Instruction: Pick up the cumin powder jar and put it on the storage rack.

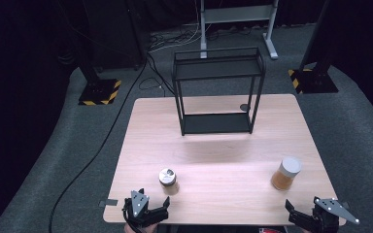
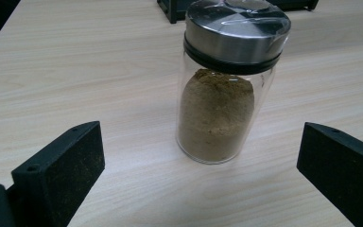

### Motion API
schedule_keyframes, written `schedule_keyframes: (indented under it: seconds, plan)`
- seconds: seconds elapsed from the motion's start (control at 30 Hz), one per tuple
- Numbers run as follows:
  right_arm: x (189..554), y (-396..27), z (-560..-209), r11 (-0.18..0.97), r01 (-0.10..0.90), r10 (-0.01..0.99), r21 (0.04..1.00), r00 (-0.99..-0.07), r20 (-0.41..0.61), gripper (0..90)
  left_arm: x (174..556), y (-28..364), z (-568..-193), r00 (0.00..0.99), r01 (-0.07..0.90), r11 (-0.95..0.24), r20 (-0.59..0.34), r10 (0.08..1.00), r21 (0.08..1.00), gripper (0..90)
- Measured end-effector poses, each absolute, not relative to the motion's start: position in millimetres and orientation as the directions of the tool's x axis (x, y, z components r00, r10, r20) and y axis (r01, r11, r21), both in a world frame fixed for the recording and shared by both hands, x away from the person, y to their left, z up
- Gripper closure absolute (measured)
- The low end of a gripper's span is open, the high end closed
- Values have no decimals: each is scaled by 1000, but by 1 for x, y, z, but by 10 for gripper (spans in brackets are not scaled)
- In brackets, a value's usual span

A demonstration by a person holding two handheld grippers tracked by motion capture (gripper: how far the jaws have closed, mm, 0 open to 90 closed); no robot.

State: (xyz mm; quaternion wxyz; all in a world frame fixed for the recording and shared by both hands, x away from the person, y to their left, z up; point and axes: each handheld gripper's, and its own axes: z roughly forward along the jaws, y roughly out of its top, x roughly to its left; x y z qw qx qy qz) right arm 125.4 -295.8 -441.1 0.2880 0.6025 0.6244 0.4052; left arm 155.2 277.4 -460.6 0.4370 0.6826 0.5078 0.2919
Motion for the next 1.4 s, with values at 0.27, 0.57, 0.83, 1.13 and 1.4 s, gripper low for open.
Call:
schedule_keyframes:
  seconds: [0.27, 0.57, 0.83, 1.13, 1.4]
  plan:
    - [126, -294, -442, -52, 515, 984, 856, -120, 132, 0, 154, 273, -465, 309, 442, -113, -32, 951, 890, 0]
    - [130, -289, -444, -34, 523, 982, 851, -143, 127, 0, 159, 264, -479, 285, 434, -98, -34, 958, 895, 0]
    - [133, -286, -445, -19, 538, 980, 843, -158, 123, 0, 171, 252, -483, 305, 432, -113, -27, 952, 895, 0]
    - [132, -290, -446, -30, 532, 981, 846, -148, 128, 0, 191, 241, -484, 310, 434, -118, -25, 950, 893, 0]
    - [133, -290, -446, -25, 537, 980, 843, -153, 127, 0, 207, 237, -486, 313, 451, -110, -41, 949, 886, 0]
